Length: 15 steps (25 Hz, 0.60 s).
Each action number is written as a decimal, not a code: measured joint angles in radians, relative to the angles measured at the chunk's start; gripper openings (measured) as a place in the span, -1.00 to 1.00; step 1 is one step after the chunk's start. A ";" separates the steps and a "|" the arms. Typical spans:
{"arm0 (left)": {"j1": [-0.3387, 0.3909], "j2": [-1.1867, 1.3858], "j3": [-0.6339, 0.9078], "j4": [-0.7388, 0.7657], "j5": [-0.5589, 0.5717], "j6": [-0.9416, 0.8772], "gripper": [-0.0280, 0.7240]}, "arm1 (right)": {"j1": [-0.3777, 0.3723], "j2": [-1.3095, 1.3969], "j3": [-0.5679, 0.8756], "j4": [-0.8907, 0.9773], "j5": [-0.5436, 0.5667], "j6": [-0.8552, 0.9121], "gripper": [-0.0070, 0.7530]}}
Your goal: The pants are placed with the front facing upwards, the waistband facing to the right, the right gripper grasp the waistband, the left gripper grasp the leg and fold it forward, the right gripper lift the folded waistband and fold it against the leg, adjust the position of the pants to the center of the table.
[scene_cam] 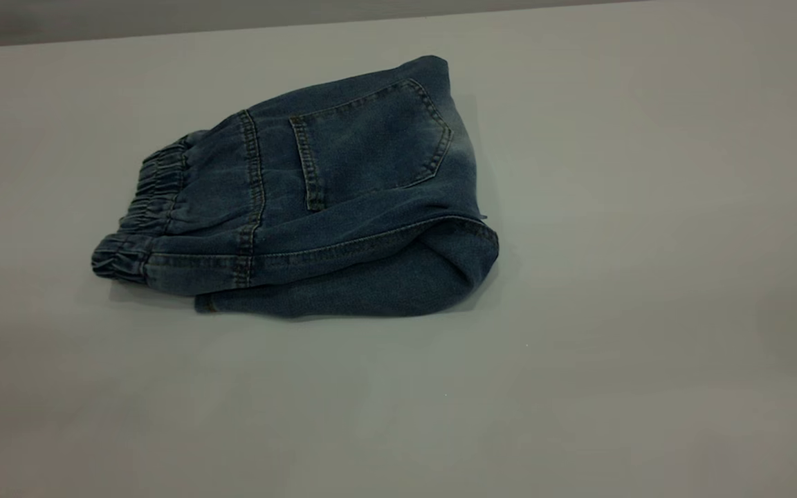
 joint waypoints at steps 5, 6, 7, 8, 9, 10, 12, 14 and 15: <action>0.000 0.000 0.000 0.132 0.004 -0.132 -0.17 | 0.000 0.000 0.000 0.000 0.000 0.000 0.28; 0.000 0.000 0.000 0.153 0.004 -0.136 -0.17 | 0.000 0.000 0.000 0.000 0.000 0.000 0.28; 0.000 0.000 0.000 0.162 0.004 -0.133 -0.17 | 0.000 0.000 0.000 0.000 0.000 0.000 0.28; 0.000 0.000 0.000 0.166 0.004 -0.132 -0.17 | 0.000 0.000 0.000 0.000 0.000 0.000 0.28; 0.000 0.000 0.000 0.166 0.004 -0.131 -0.17 | 0.000 0.000 0.000 0.000 0.000 0.000 0.28; 0.000 0.000 0.000 0.166 0.004 -0.131 -0.17 | 0.000 0.000 0.000 0.000 0.000 0.000 0.28; 0.000 0.000 0.000 0.166 0.004 -0.131 -0.17 | 0.000 0.000 0.000 0.000 0.000 0.000 0.28; 0.000 0.000 0.000 0.166 0.004 -0.130 -0.17 | 0.000 0.000 0.000 0.000 0.000 0.000 0.28; 0.000 0.000 0.000 0.166 0.004 -0.130 -0.17 | -0.002 0.000 0.000 0.000 0.000 0.000 0.28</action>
